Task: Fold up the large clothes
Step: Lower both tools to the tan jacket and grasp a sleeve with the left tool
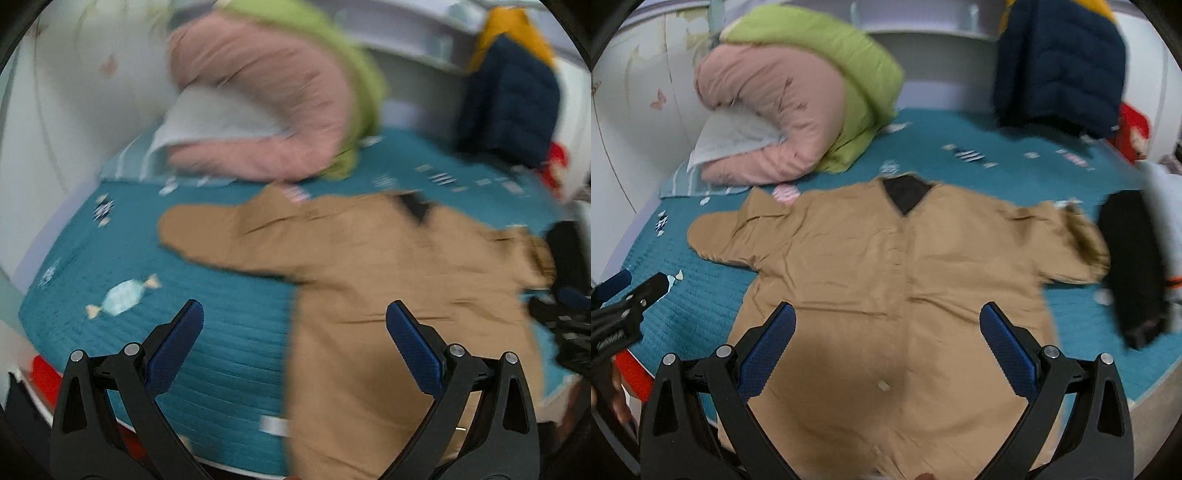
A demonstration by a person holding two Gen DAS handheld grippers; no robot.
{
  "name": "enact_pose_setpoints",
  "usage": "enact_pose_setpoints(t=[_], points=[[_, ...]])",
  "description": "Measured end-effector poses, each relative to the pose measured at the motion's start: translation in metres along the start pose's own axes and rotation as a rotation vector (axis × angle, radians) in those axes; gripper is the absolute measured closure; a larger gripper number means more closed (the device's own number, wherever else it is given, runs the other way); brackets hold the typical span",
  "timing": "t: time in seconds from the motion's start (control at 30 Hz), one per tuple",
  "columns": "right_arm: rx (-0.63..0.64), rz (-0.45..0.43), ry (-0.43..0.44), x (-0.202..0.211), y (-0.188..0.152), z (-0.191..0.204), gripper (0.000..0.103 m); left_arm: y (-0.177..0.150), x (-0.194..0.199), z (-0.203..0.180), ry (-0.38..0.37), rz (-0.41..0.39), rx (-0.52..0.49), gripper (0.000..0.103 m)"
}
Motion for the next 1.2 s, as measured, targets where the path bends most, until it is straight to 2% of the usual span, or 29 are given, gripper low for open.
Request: enact_pose_setpoints(t=[0.03,0.1,0.17,0.2,0.27,0.3,0.37,0.43,0.5,0.6,0.7,0.77,0.8,0.83,0.87,0.93,1.0,1.07,1.2], points=[[0.006,0.013,0.01,-0.017,0.001,0.008,0.007,-0.002,-0.013,0.015,0.021,0.012,0.015,0.005],[0.028,0.023,0.01,-0.052,0.004,0.024,0.016,-0.007,-0.045,0.051,0.069,0.05,0.048,0.005],[0.051,0.046,0.02,-0.082,0.005,0.042,0.038,-0.014,-0.081,0.09,0.079,0.099,0.108,0.005],[0.052,0.061,0.027,-0.092,0.005,0.048,0.041,-0.017,-0.09,0.102,0.074,0.108,0.133,0.005],[0.04,0.11,0.073,-0.12,0.004,0.064,0.058,-0.019,-0.121,0.135,0.071,0.122,0.178,0.005],[0.036,0.125,0.085,-0.128,0.005,0.067,0.061,-0.019,-0.132,0.145,0.081,0.141,0.189,0.005],[0.042,0.133,0.105,-0.144,0.005,0.081,0.063,-0.014,-0.155,0.168,0.073,0.146,0.229,0.005],[0.058,0.122,0.117,-0.156,0.007,0.093,0.068,-0.014,-0.18,0.187,0.055,0.2,0.309,0.005],[0.063,0.13,0.12,-0.17,0.008,0.101,0.068,-0.014,-0.202,0.202,0.035,0.239,0.394,0.005],[0.049,0.139,0.131,-0.183,0.008,0.11,0.068,-0.008,-0.228,0.216,0.034,0.26,0.435,0.005],[0.057,0.14,0.136,-0.19,0.007,0.116,0.068,-0.009,-0.251,0.223,-0.058,0.295,0.526,0.005],[0.061,0.141,0.137,-0.194,0.007,0.12,0.068,-0.011,-0.253,0.228,-0.064,0.296,0.57,0.006],[0.063,0.142,0.137,-0.196,0.006,0.12,0.068,-0.01,-0.252,0.229,-0.057,0.291,0.573,0.011],[0.062,0.149,0.138,-0.198,0.005,0.12,0.068,-0.007,-0.251,0.229,-0.05,0.279,0.558,0.023],[0.058,0.155,0.141,-0.2,0.005,0.12,0.068,-0.007,-0.251,0.228,-0.053,0.278,0.551,0.049],[0.055,0.162,0.144,-0.202,0.004,0.121,0.068,-0.015,-0.253,0.229,-0.063,0.309,0.57,0.068],[0.048,0.164,0.16,-0.203,0.003,0.123,0.067,-0.018,-0.253,0.232,-0.102,0.28,0.604,0.084],[0.038,0.168,0.171,-0.204,0.004,0.125,0.067,-0.014,-0.248,0.24,-0.106,0.236,0.61,0.087],[0.002,0.192,0.225,-0.209,0.008,0.139,0.067,0.005,-0.186,0.248,-0.064,0.088,0.573,0.087]])
Point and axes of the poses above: each gripper's, at about its wrist camera, not at the fingertips, and x roughly against the way its jaws point, z to its left, y to its top, the point moved 7 cm from there along -x, roughly the way its jaws point, and after that the axes turned 14 degrees about -x, right-handed, at the moved point
